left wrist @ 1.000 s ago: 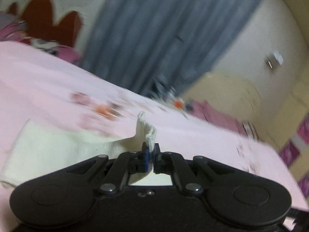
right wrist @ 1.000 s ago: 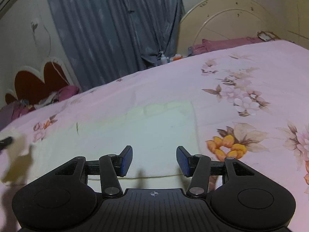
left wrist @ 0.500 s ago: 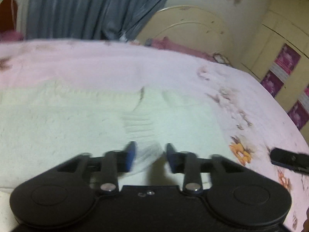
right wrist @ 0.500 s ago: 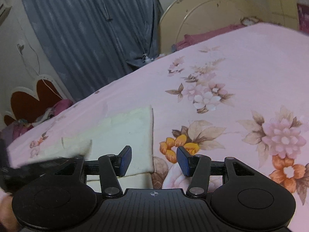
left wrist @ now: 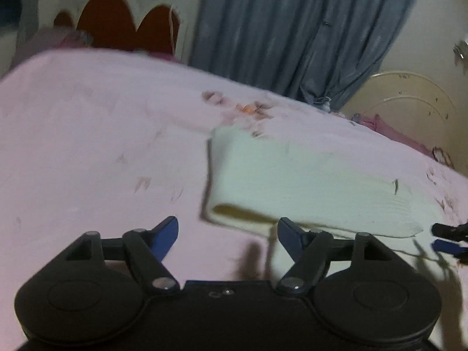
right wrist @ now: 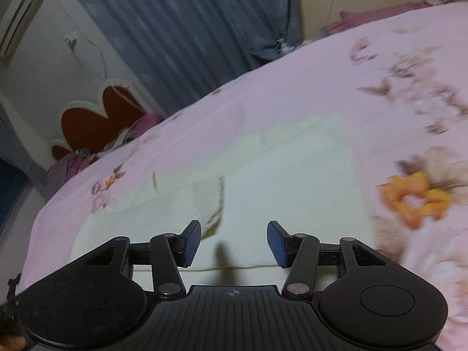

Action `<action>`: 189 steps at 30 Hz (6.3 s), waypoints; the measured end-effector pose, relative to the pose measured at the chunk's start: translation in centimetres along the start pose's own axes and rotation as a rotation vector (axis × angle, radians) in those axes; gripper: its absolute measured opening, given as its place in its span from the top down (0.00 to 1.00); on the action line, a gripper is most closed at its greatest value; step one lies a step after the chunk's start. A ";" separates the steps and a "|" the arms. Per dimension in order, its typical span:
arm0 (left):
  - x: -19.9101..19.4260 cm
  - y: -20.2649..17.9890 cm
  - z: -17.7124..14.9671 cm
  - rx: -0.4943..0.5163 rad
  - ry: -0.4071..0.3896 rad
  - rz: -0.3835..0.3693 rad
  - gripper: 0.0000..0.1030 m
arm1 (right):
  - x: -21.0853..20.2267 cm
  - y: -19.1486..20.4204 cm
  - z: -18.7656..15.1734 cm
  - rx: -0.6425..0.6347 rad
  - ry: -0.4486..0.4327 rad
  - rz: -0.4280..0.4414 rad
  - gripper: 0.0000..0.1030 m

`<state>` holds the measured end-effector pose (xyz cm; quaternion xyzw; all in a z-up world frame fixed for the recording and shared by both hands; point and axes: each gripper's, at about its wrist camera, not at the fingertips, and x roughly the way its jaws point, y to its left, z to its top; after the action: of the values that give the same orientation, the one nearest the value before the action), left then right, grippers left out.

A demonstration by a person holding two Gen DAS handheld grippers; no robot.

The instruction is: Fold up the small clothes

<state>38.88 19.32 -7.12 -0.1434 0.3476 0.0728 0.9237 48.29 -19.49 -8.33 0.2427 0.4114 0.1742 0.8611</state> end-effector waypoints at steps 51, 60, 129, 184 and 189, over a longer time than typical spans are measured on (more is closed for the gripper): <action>4.3 -2.8 -0.5 0.274 0.057 -0.035 0.30 | -4.9 -3.8 1.0 -0.080 -0.124 -0.233 0.97; 4.4 -2.8 -0.4 0.278 0.061 -0.035 0.30 | -3.7 -4.8 0.2 -0.074 -0.081 -0.267 0.97; 7.9 -6.4 1.2 0.380 0.026 -0.265 0.23 | 5.3 8.8 -4.7 -0.378 -0.006 -0.190 0.76; -18.1 4.1 -16.3 0.223 0.040 -0.182 0.02 | -30.3 -4.4 -23.8 -0.071 -0.035 -0.192 0.46; -17.7 3.8 -17.2 0.166 0.130 -0.291 0.03 | -30.3 -4.6 -25.7 -0.016 0.006 -0.117 0.51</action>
<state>14.05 16.88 -8.55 -0.1197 0.3871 -0.1002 0.9087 10.17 -31.40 -5.93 0.2106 0.4261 0.1276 0.8705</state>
